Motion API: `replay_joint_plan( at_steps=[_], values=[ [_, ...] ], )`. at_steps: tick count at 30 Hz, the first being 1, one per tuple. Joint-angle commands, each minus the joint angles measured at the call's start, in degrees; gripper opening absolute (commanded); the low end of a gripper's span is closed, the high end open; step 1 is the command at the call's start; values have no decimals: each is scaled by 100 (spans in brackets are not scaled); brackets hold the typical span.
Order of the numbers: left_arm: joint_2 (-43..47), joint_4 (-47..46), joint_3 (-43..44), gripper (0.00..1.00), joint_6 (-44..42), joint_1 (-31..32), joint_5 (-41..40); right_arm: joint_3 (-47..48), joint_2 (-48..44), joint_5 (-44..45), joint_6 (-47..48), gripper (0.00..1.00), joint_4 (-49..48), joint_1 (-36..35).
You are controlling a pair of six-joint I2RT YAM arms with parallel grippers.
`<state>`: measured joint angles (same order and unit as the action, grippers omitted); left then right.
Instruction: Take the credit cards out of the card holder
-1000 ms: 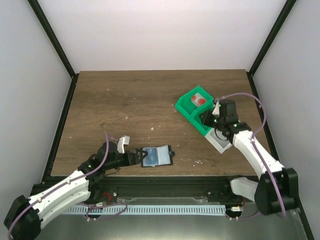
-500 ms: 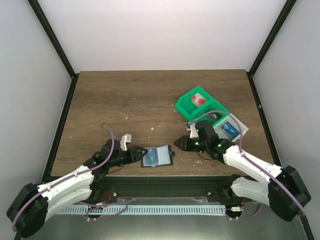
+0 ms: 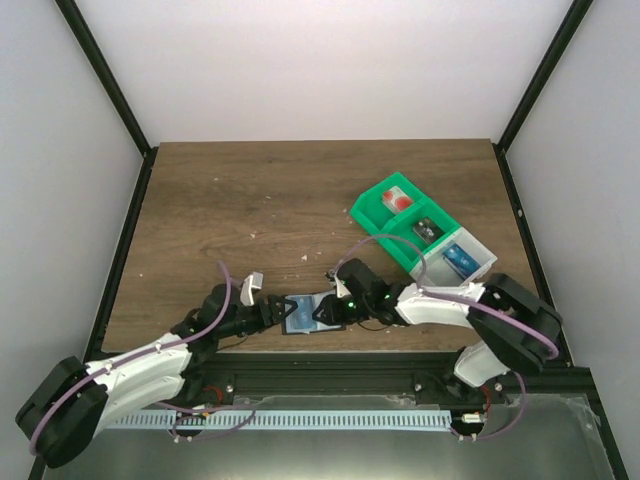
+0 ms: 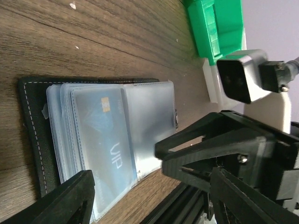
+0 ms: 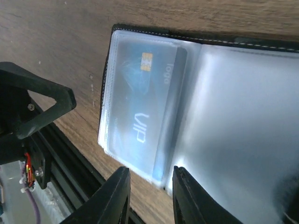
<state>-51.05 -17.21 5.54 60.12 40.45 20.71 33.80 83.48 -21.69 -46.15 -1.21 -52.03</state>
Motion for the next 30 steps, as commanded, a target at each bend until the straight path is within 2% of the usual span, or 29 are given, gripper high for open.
replay_joint_plan(
  at_steps=[1, 6, 10, 19, 30],
  values=[
    [15, -318, -129, 70, 176, -45, 105, 312, 452, 123, -127, 27, -321, -156],
    [-20, -399, -186, 72, 221, -57, 189, 242, 680, 366, -68, 27, -336, -158],
    [-107, -722, -273, 73, 316, -61, 373, 219, 973, 195, 0, 25, -467, -156],
    [-247, -1047, -246, 76, 438, -59, 500, 13, 1065, 523, -42, 1, -460, -158],
    [-772, -1380, -180, 78, 382, -54, 524, -138, 1126, 573, -94, 1, -611, -158]
  ],
)
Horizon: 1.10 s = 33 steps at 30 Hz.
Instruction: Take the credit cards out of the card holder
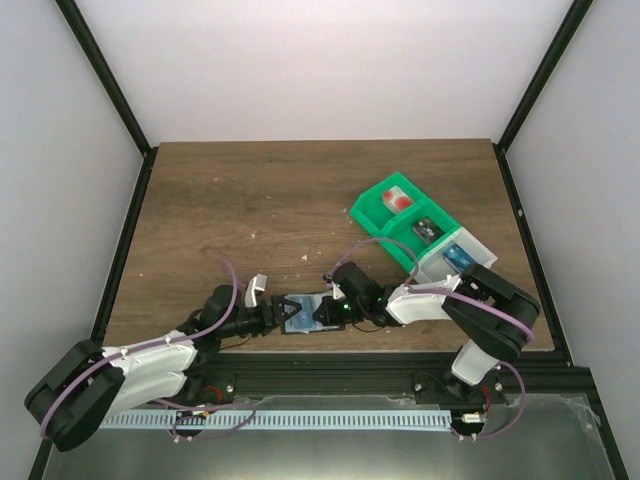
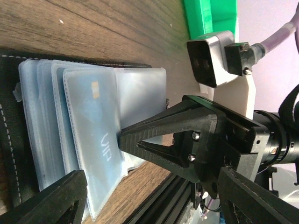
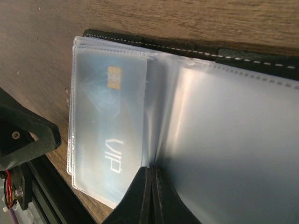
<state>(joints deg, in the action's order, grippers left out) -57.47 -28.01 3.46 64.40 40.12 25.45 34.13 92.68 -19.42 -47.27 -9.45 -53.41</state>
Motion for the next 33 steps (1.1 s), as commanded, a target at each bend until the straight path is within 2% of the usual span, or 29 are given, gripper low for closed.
replay_joint_plan(
  at_steps=[1, 19, 20, 22, 25, 30, 33],
  values=[
    [-182, -328, 43, 79, -62, -23, 54, -176, 203, 336, 9, 1, 201, -18],
    [-1186, -1058, 281, 81, -193, -13, 482, -315, 247, 250, -34, 0, -9, -21],
    [-1175, -1066, 285, 80, -191, -17, 501, -319, 250, 246, -42, 1, -23, -25],
    [-1139, -1115, 279, 68, -175, -14, 542, -336, 245, 225, -44, 1, -39, -23],
    [-1083, -1059, 282, 57, -185, -14, 512, -345, 228, 167, -26, 1, -120, -15],
    [-1171, -1143, 261, 53, -131, -13, 496, -366, 85, 112, -37, 1, -146, -16],
    [-1265, -1312, 308, 52, -78, -13, 634, -418, -126, 176, -67, 7, -138, -23]
  ],
)
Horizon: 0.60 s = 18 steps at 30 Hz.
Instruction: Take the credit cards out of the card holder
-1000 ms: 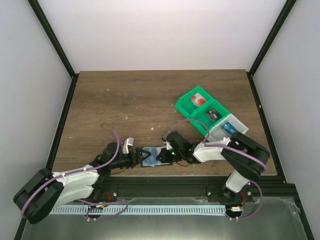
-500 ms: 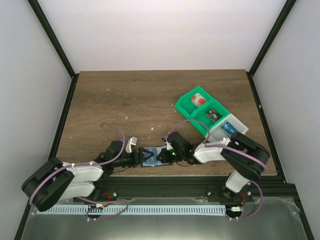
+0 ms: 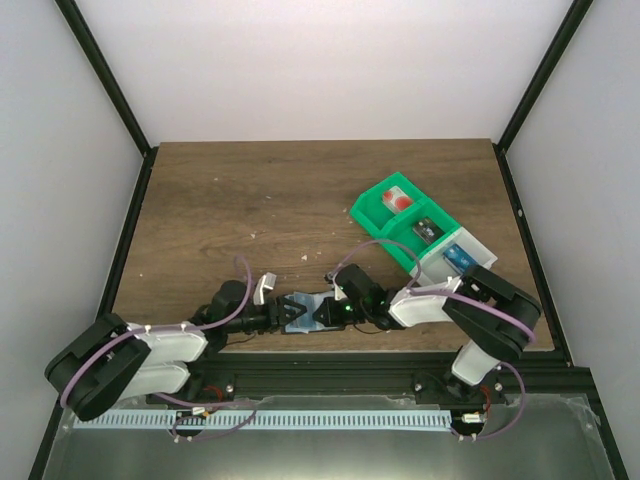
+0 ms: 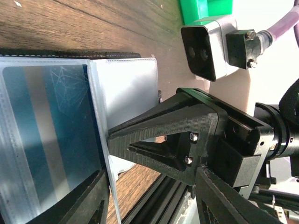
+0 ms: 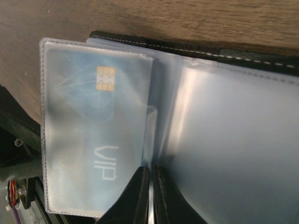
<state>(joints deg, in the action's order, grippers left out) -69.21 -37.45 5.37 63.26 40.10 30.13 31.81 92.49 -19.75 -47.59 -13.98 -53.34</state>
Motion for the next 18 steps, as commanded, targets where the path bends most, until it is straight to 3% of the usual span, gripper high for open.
replay_joint_plan(
  at_steps=[1, 11, 18],
  values=[
    [-127, -382, 153, 52, 22, -11, 195, -192, -183, 272, -28, 9, 329, -27],
    [-581, -829, 471, 52, 59, 177, 401, -465, -635, 509, -56, 13, 16, -29],
    [-958, -1093, 638, 52, 104, 385, 378, -646, -1422, 1383, -104, 13, 658, -27]
  ],
)
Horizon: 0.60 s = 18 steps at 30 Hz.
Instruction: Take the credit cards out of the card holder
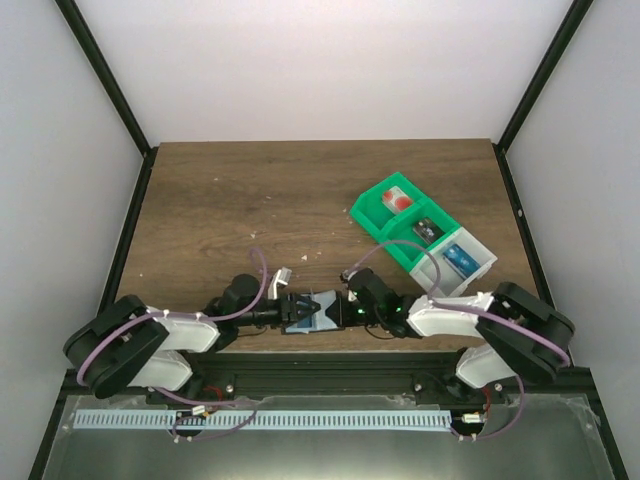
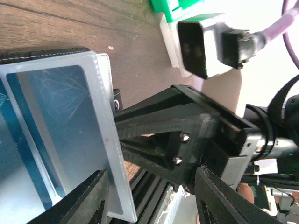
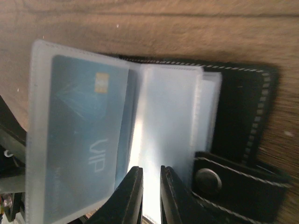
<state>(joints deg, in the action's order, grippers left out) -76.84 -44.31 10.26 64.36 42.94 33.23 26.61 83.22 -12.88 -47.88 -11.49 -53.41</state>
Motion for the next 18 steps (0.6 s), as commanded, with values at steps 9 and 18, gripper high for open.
replay_joint_plan(
  at_steps=[9, 18],
  values=[
    [-386, -494, 179, 53, -11, 127, 64, -309, -1888, 1470, -171, 16, 1132, -21],
    [-371, -383, 194, 52, -14, 127, -83, -264, -2429, 1266, 35, 18, 1185, -21]
  ],
)
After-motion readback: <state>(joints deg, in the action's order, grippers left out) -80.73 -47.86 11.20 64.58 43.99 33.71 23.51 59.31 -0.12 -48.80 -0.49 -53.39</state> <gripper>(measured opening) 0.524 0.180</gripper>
